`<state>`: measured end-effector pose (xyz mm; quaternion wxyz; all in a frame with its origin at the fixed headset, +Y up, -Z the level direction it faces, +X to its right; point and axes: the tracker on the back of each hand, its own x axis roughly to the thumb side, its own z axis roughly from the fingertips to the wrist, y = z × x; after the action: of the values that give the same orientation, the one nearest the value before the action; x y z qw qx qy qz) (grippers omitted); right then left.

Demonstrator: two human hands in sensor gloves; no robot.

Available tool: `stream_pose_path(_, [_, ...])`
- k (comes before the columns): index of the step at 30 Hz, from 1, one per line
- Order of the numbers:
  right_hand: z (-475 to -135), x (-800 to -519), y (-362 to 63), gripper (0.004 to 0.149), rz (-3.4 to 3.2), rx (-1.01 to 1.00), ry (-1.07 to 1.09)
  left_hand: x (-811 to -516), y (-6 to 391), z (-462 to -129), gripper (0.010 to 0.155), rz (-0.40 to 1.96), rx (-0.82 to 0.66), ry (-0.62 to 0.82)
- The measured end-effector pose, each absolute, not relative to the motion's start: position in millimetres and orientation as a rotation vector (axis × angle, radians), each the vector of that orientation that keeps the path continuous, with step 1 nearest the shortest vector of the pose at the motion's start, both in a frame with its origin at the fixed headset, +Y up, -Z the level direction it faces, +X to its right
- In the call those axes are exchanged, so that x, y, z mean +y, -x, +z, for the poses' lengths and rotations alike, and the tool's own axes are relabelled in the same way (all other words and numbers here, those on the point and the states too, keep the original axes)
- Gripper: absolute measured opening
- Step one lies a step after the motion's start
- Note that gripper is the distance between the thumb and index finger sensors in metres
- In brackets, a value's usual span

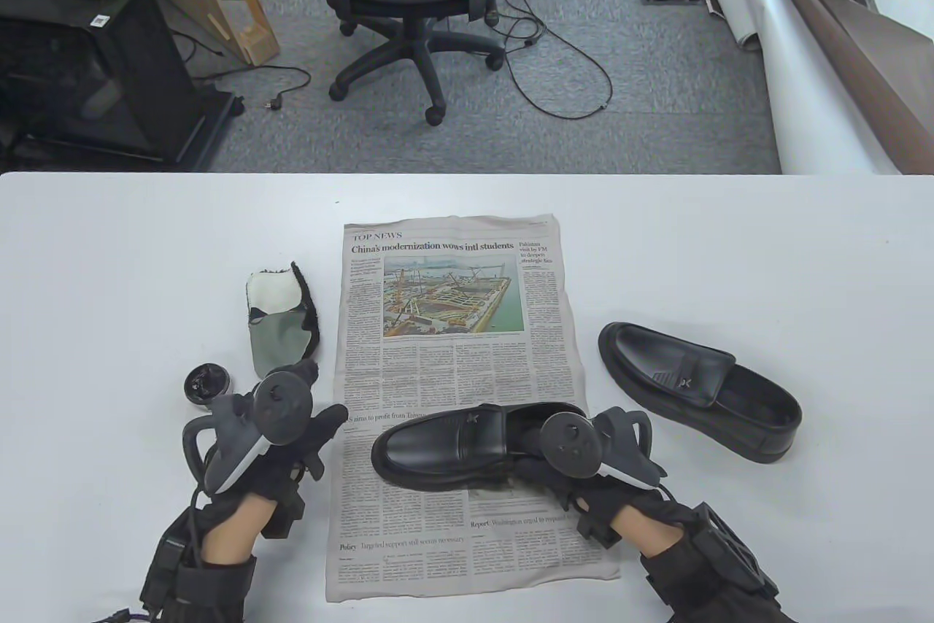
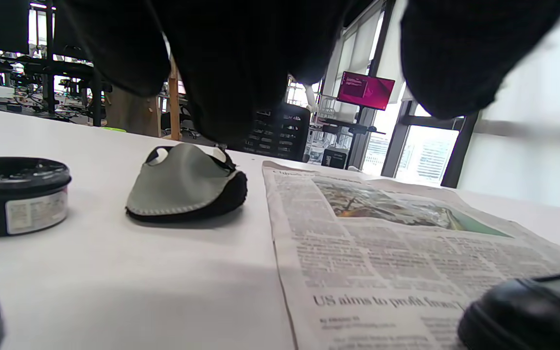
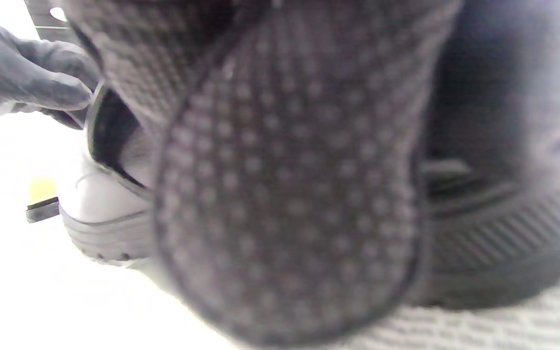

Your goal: Dip and apply built-in sponge shoe polish on shoes

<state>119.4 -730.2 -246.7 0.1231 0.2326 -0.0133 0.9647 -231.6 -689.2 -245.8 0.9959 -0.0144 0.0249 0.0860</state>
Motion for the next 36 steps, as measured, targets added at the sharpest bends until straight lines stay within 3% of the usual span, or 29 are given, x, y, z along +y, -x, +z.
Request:
stream_pose_path(4, [-241.5,-713.2,-122.9,0.042,2.824,-0.208,-0.654,-693.2,226.9,-246.5,0.087,0.142,0.034,0.027])
stream_pose_path(10, [-246.3,-676.8,-151.5,0.042,2.774,-0.397,-0.529,-696.2,228.6,-247.6,0.085,0.142,0.043,0.034])
stream_pose_path(21, [-288.4,-615.9,-243.6,0.043,2.819,-0.594,-0.021,-698.9,218.0,-244.8,0.085,0.097,-0.009,0.041])
stream_pose_path(27, [-330.5,-612.5,-290.4,0.044,2.858,-0.448,0.38,-701.6,214.4,-244.7,0.085,0.074,-0.027,0.062])
stream_pose_path(36, [-386.8,-635.4,-321.4,0.044,2.899,-0.112,0.68,-706.3,207.1,-245.0,0.085,0.05,-0.056,0.093])
